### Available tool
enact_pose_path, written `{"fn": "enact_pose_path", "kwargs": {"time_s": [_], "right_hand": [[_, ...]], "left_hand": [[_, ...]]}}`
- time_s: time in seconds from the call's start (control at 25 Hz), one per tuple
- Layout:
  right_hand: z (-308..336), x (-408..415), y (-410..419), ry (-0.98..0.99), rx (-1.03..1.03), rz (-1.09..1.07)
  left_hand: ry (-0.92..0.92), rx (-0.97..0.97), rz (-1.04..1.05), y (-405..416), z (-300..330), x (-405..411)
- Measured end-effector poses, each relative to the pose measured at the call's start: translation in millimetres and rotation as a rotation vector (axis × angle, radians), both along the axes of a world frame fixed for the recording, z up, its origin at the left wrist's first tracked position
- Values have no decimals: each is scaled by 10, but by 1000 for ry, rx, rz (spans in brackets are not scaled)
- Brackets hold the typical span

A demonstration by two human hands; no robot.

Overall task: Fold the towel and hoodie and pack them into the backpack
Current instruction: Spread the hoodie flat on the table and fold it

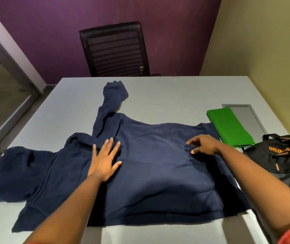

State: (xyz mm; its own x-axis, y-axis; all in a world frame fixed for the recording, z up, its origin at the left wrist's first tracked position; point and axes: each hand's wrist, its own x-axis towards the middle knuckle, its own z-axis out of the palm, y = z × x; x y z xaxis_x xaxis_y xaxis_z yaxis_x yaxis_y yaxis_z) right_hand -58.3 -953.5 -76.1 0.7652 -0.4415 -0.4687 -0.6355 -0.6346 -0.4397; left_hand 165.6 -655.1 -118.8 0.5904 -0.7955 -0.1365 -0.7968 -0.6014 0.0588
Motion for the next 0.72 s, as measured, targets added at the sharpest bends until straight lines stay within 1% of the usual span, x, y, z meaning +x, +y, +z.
{"fn": "enact_pose_path", "kwargs": {"time_s": [0.08, 0.24, 0.32, 0.4, 0.52, 0.6, 0.68, 0.72], "right_hand": [[-25, 76, -160, 0, -92, -30], [-94, 223, -505, -35, -201, -136], [-161, 310, -622, 0, -253, -144], [-243, 408, -703, 21, -279, -147], [-317, 527, -818, 74, -275, -97], [-353, 563, -855, 134, -277, -39], [-386, 585, -870, 206, -322, -2], [-394, 598, -869, 253, -377, 14]], "left_hand": [[1, -49, 83, -108, 80, 232], [129, -252, 300, -325, 153, 745], [219, -268, 402, -458, 120, 1023], [266, -253, 452, -581, 56, 1257], [332, -293, 487, -759, -9, 1458], [408, -347, 558, -851, -38, 1494], [487, -381, 618, -908, -73, 1535], [497, -378, 630, -927, -93, 1556]]}}
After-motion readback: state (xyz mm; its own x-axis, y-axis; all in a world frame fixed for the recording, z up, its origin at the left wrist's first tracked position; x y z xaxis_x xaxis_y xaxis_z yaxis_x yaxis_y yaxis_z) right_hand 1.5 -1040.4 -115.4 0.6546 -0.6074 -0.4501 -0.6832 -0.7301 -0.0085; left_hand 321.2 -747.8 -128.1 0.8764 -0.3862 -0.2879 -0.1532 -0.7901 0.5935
